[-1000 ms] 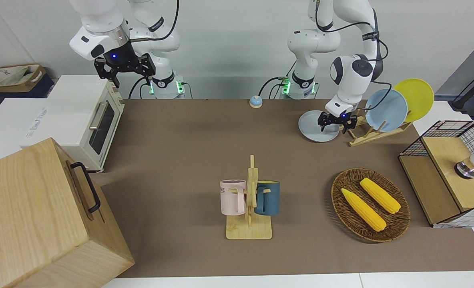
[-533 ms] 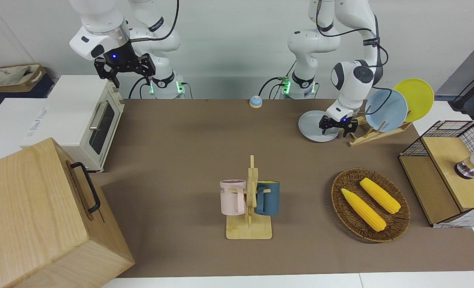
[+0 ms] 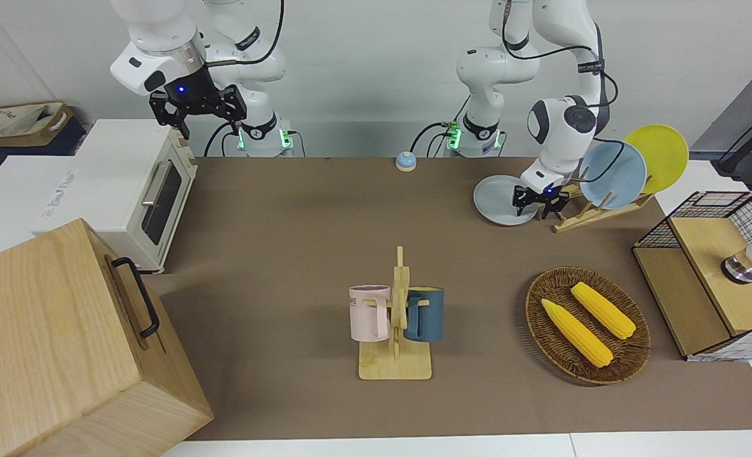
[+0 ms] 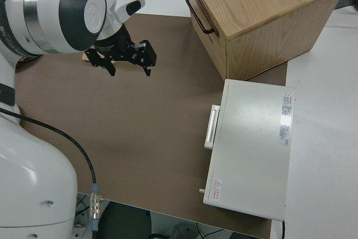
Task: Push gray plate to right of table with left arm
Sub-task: 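Press the left gripper against the gray plate's edge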
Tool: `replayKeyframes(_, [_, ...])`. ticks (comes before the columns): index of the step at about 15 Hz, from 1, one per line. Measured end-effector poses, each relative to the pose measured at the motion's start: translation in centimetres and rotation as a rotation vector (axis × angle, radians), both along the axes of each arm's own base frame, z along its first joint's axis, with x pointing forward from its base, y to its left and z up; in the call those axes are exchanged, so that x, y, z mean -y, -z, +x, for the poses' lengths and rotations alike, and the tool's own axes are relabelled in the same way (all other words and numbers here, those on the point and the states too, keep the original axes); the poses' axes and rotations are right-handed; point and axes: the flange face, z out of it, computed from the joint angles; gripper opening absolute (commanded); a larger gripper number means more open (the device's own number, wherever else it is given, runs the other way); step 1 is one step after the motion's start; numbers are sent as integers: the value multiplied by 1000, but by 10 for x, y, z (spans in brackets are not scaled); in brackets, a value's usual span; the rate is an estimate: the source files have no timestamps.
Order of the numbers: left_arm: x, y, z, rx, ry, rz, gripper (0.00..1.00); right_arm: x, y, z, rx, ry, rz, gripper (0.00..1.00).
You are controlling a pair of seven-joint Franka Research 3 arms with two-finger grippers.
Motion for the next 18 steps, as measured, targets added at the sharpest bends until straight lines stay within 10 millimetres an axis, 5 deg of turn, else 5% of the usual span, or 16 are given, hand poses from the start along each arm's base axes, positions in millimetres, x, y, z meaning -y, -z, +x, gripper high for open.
replayKeyframes(18, [1,-3,-3,-3,8,0,0,0,0,0,0,0,0,983])
